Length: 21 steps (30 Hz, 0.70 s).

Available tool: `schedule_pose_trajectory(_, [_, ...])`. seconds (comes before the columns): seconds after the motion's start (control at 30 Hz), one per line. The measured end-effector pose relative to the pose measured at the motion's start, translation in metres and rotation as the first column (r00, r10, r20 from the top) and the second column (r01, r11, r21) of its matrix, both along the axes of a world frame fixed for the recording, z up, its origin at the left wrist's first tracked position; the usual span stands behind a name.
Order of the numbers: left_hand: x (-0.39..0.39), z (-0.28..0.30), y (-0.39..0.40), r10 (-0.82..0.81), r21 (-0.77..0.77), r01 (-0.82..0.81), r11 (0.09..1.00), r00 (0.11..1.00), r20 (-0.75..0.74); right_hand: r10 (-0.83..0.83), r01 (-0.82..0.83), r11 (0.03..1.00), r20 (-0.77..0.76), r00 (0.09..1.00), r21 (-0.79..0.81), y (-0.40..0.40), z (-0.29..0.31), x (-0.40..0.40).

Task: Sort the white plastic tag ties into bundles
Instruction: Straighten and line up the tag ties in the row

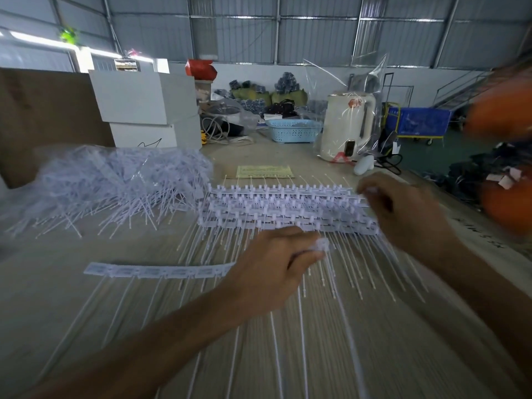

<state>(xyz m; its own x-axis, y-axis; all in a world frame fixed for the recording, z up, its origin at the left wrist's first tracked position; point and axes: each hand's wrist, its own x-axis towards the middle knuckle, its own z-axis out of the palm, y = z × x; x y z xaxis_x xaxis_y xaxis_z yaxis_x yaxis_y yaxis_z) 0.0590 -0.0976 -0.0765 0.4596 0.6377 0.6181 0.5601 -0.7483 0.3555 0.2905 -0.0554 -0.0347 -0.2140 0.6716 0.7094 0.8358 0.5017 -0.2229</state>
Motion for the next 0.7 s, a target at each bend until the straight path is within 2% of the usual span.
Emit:
schedule_pose_trajectory(0.07, [0.001,-0.003,-0.001,-0.008,-0.012,0.008,1.000,1.000,-0.023,0.050,-0.066,0.992,-0.156,0.986,-0.105,0.001,0.004,0.018])
schedule_pose_trajectory(0.13, [0.001,-0.003,0.003,0.015,-0.048,-0.013,0.999,0.999,0.030,0.178,-0.209,0.955,-0.156,0.971,-0.209,-0.005,0.000,0.011])
schedule_pose_trajectory(0.2, [0.003,-0.001,0.004,0.029,-0.111,-0.013,0.994,0.990,0.139,0.281,-0.312,0.891,-0.138,0.950,-0.330,-0.011,-0.005,-0.007])
schedule_pose_trajectory(0.3, [0.005,0.001,0.000,0.011,-0.148,0.020,0.989,0.978,0.208,0.319,-0.444,0.768,-0.326,0.890,-0.462,-0.017,-0.002,-0.022])
schedule_pose_trajectory(0.37, [0.004,0.003,0.000,0.003,-0.166,0.036,0.986,0.974,0.227,0.356,-0.492,0.703,-0.345,0.868,-0.513,-0.022,-0.001,-0.026])
schedule_pose_trajectory(0.5, [0.002,0.004,0.001,0.006,-0.147,0.024,0.989,0.979,0.206,0.461,-0.517,0.666,-0.248,0.852,-0.538,-0.032,-0.004,-0.037])
schedule_pose_trajectory(0.6, [0.000,0.004,0.001,-0.017,-0.177,0.046,0.983,0.986,0.165,0.438,-0.560,0.660,-0.349,0.828,-0.501,-0.031,-0.004,-0.034])
schedule_pose_trajectory(0.7, [-0.006,0.007,0.002,0.010,-0.176,0.012,0.984,0.993,0.121,0.345,-0.560,0.660,-0.461,0.818,-0.501,-0.027,-0.004,-0.025])
